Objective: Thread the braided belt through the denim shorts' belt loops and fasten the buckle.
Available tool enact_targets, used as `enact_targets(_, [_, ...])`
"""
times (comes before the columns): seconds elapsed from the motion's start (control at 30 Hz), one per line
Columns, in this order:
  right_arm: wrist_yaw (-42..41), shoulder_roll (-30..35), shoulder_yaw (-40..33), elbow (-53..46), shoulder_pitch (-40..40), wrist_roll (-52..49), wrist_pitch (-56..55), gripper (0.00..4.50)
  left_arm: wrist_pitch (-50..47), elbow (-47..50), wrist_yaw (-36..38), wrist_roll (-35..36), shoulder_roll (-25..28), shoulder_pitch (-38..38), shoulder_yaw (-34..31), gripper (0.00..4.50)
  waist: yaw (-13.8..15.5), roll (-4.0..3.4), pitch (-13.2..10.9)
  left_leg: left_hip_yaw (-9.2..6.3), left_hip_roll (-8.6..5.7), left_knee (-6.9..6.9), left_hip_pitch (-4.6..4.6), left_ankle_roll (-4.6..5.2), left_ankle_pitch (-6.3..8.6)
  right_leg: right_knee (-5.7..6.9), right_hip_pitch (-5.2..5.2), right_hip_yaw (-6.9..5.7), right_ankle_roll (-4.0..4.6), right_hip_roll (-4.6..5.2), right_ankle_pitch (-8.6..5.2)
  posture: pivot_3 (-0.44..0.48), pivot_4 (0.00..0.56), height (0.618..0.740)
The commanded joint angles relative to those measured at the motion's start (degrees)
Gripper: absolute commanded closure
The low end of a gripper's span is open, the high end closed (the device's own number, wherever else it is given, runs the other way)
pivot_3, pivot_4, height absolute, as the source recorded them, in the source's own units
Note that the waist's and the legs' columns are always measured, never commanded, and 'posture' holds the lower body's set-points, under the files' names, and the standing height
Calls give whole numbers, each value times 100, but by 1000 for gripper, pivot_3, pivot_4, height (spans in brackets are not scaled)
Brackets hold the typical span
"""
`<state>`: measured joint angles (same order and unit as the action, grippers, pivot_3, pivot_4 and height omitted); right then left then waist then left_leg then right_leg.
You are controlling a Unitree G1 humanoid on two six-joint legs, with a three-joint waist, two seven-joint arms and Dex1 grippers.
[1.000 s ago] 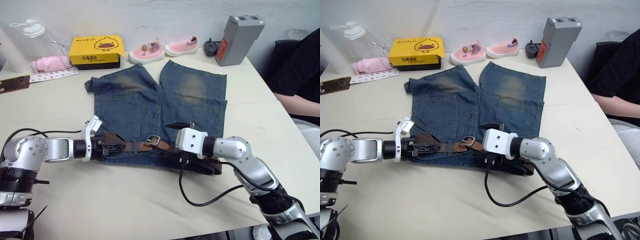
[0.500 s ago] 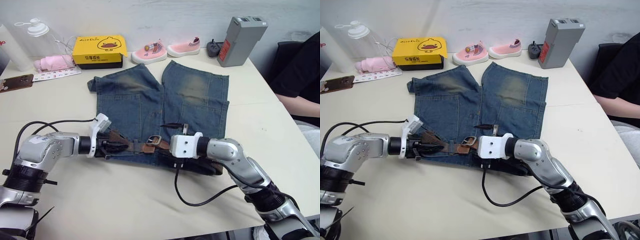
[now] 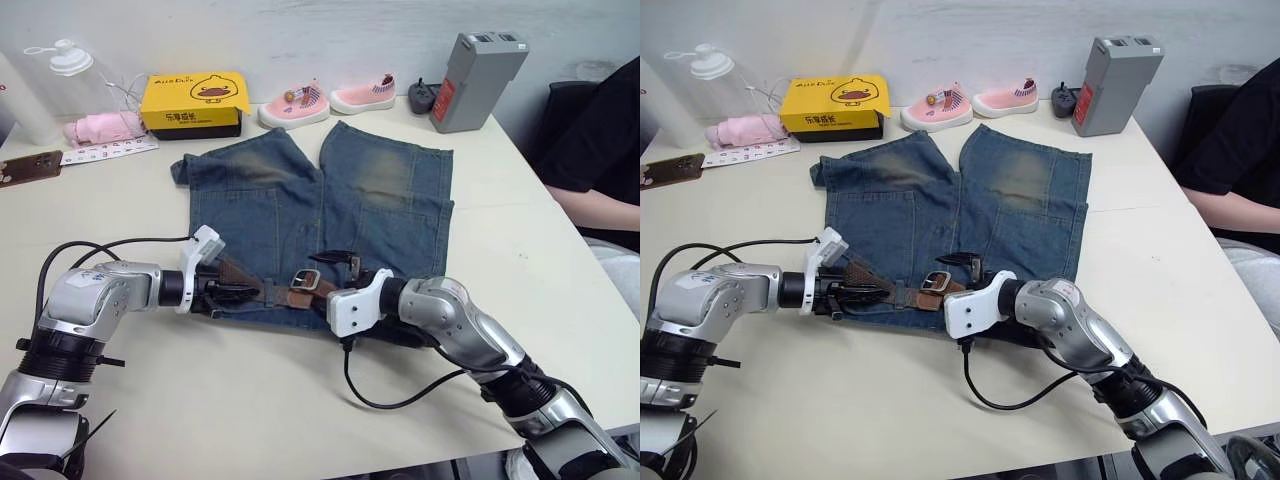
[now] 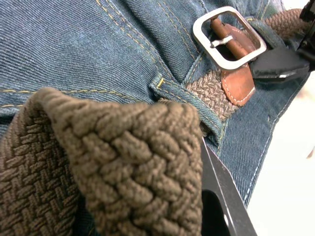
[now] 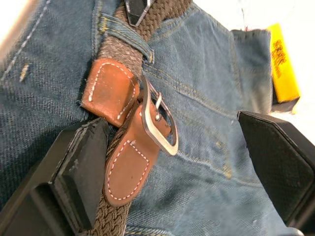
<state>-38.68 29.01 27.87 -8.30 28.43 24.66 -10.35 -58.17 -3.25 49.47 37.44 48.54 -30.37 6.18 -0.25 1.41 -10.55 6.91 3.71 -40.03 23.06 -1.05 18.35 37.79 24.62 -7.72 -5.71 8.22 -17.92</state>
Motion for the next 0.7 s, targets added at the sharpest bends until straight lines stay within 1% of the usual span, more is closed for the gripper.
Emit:
enact_targets(0.03, [134,-98,36,-146,-88,83,-292,29,-34,87,103,-76,-52,83,-88,4500,-4,0,0,0,0,0,0,0,0,0,0,0,0,0,0,0,150,698])
enact_targets(0.2, [82,-5,-72,-250,-235,46,-455,29,-14,90,218,-190,-40,144,-96,4500,0,0,0,0,1,0,0,0,0,0,0,0,0,0,0,0,150,698])
enact_targets(0.4, [-147,49,-152,-469,-367,-237,-599,29,30,51,327,-303,-60,131,-82,4500,2,0,0,0,0,0,0,0,0,-1,0,0,0,0,0,0,150,698])
enact_targets(0.57, [17,18,-126,-188,-292,68,-737,29,182,32,391,-395,-187,59,-70,4500,3,0,0,0,0,0,0,0,0,-1,-1,0,0,0,0,0,150,698])
enact_targets(0.7, [396,-84,2,214,-105,615,-975,29,235,32,433,-482,-371,-22,-3,4500,12,0,0,1,0,-4,0,0,0,2,-1,1,0,0,0,0,150,698])
